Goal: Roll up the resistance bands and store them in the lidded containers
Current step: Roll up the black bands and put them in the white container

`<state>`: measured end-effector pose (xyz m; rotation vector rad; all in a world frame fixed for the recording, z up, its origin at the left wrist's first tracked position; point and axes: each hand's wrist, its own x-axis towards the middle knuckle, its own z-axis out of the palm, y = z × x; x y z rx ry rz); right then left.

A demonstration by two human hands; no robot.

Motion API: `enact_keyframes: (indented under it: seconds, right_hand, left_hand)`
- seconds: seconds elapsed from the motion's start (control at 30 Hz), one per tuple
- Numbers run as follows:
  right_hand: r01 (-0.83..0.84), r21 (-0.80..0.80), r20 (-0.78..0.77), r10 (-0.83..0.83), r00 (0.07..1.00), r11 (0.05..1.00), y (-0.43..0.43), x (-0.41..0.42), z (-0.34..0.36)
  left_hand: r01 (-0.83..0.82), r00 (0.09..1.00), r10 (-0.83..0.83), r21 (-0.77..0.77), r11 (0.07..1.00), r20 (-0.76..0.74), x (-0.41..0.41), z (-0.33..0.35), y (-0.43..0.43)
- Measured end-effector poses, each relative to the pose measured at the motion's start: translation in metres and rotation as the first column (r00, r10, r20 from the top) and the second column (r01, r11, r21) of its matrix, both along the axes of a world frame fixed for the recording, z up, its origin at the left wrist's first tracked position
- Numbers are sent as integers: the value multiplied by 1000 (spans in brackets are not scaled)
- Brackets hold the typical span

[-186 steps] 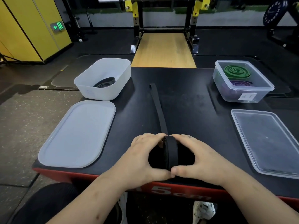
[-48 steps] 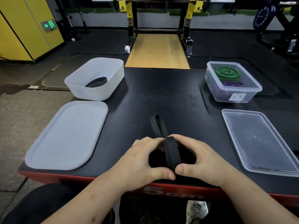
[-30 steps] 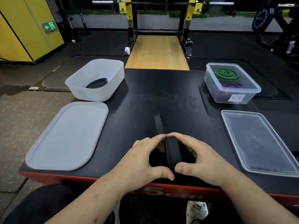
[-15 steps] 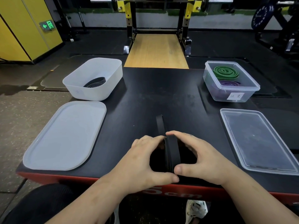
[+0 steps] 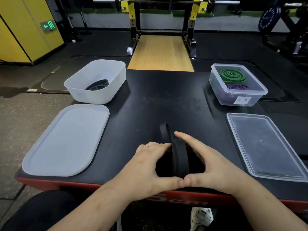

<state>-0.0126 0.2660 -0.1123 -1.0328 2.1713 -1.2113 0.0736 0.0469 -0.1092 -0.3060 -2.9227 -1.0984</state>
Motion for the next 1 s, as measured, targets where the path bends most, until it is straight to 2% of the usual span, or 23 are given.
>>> enact_keyframes:
  seconds: [0.17,0.33,0.6,0.77,0.87,1.0]
  right_hand:
    - [34,-25,13,-33,999,999,3,1,3]
    - [25,-21,6,-25,1000,999,5,3,7]
    - [-7,-27,14,7,1000,1000,6,6,9]
    - [45,-29,6,-45,999,999,1,6,6]
    - [82,-54,-15,-83,996,995,-3,4,5]
    - [96,-82,-38,-99,994,992,-10,2,5]
  left_hand:
    - [12,994,-12,0,1000,106,-5,-10,-17]
    - [18,999,-21,-84,996,-33,-8,-15,-11]
    - [9,1000,-10,-76,997,-11,-9,-11,-8]
    - [-36,999,38,-56,998,37,-6,-7,-6]
    - [-73,994,70,26,997,84,-4,-4,-7]
    - [-44,993,37,58,997,115,-1,3,-8]
